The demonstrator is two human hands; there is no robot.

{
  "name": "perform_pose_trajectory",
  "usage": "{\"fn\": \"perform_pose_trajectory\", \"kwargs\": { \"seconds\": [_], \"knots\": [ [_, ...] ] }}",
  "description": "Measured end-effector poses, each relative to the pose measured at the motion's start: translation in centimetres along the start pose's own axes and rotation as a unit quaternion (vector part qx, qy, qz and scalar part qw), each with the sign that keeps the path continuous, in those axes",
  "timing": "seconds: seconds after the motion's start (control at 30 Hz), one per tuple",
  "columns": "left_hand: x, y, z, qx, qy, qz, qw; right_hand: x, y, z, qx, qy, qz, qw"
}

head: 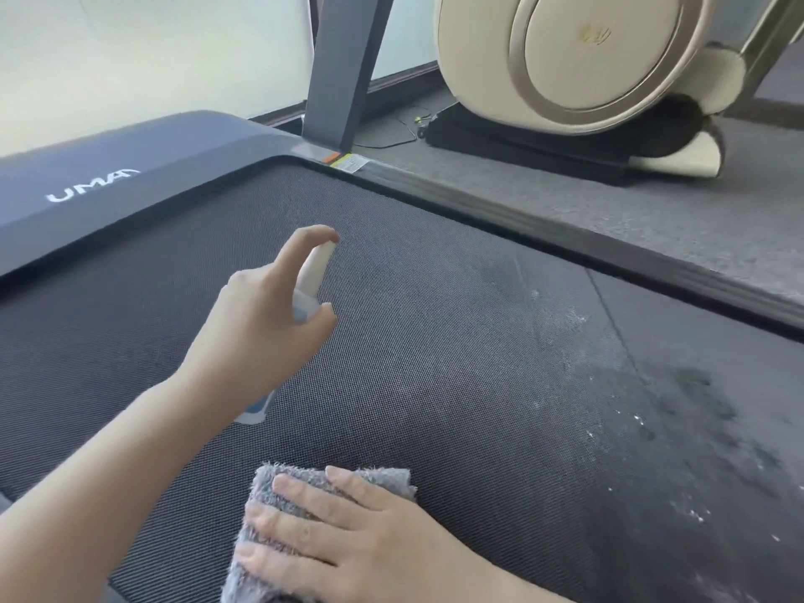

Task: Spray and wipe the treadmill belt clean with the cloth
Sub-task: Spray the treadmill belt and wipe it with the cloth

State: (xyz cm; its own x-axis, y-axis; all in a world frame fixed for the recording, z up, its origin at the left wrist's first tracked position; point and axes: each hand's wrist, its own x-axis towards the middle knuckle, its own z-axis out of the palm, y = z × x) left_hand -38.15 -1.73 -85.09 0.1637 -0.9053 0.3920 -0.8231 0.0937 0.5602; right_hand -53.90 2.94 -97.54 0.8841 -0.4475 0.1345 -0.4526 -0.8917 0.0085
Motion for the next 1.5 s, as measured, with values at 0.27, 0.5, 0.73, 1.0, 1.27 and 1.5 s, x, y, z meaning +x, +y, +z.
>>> {"fn": "perform_pose_trajectory", "kwargs": {
  "seconds": [0.27,0.5,0.73,1.0,1.27,1.5],
  "knots": [
    [-0.2,-0.8,-0.1,-0.004,-0.004,-0.014,1.000,-2.6,5.3,-2.8,0.073,0.034,0.002,0.997],
    [0.2,0.2,1.3,-0.009,-0.025,-0.001,1.000,0.4,10.8,-3.9,0.085,-0.022,0.098,0.991],
    [1.2,0.5,2.5,-0.013,-0.025,0.010,1.000,3.9,18.0,-4.1,0.108,-0.035,0.250,0.962],
    [2.8,0.3,3.1,-0.005,-0.019,0.004,1.000,4.0,27.1,-4.6,0.115,-0.039,0.433,0.893],
    [3.0,-0.2,3.5,0.014,-0.029,0.000,0.999,2.3,31.2,-4.5,0.097,-0.012,0.509,0.855],
    [2.7,-0.2,4.2,0.016,-0.032,-0.003,0.999,5.0,30.8,-4.0,0.107,-0.016,0.499,0.860]
  ]
}}
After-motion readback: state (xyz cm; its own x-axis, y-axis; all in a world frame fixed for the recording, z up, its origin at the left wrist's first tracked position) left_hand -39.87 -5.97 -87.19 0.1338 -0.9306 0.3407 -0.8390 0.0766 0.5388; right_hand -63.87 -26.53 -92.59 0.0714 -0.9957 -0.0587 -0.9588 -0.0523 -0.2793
